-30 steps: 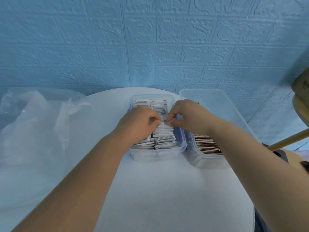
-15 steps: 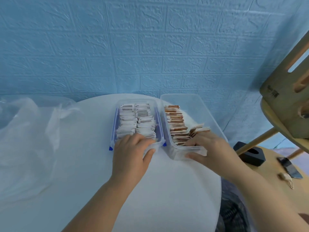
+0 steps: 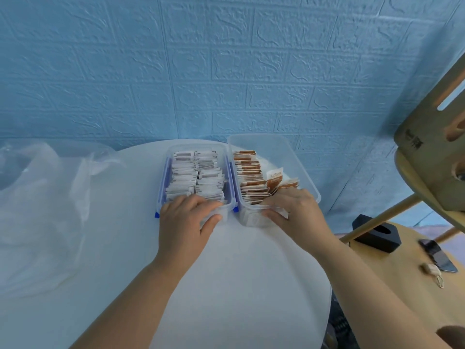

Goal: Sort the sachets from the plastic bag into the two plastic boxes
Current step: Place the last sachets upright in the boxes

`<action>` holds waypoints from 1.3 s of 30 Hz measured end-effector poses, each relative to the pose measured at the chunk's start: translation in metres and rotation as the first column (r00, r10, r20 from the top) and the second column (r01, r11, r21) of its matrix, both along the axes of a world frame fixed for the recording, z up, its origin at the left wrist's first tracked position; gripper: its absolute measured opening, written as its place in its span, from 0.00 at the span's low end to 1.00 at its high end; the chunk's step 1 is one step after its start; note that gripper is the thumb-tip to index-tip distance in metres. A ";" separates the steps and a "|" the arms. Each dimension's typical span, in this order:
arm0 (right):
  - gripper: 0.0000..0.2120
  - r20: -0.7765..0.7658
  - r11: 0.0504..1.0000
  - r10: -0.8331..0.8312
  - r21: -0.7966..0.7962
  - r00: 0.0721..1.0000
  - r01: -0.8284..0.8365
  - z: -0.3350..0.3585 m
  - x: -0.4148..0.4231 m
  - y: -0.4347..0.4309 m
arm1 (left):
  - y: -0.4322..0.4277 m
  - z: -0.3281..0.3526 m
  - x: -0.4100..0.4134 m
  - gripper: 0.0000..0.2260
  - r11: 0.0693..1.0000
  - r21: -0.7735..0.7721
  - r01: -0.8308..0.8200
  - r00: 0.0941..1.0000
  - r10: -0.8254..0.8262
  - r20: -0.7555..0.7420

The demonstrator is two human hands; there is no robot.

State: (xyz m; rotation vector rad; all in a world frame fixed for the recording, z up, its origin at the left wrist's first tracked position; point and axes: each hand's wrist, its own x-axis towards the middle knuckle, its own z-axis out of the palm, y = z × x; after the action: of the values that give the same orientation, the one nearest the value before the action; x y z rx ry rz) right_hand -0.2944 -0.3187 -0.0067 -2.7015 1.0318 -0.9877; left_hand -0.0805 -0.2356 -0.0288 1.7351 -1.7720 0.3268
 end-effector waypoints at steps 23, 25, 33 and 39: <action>0.17 -0.575 0.947 -0.020 0.252 0.818 0.201 0.050 0.011 -0.103 | -0.043 0.000 -0.046 0.14 0.977 -0.098 0.188 0.979 -0.195 -0.061; 0.16 -0.579 0.948 -0.015 0.251 0.815 0.197 0.049 0.014 -0.106 | -0.044 -0.002 -0.047 0.14 0.977 -0.110 0.184 0.980 -0.191 -0.057; 0.08 -0.526 0.963 0.018 0.237 0.850 0.126 0.050 0.004 -0.104 | -0.044 -0.005 -0.048 0.14 0.975 -0.141 0.174 0.980 -0.186 -0.074; 0.11 -0.594 0.968 0.049 0.226 0.803 0.109 0.047 0.001 -0.088 | -0.044 -0.006 -0.049 0.13 0.972 -0.158 0.172 0.980 -0.184 -0.070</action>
State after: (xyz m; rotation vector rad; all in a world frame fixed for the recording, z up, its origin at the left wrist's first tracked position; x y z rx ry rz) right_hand -0.2934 -0.4070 0.0407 -2.8241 1.1811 0.0451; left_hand -0.1296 -0.2799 -0.0344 1.4517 -1.7784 0.2984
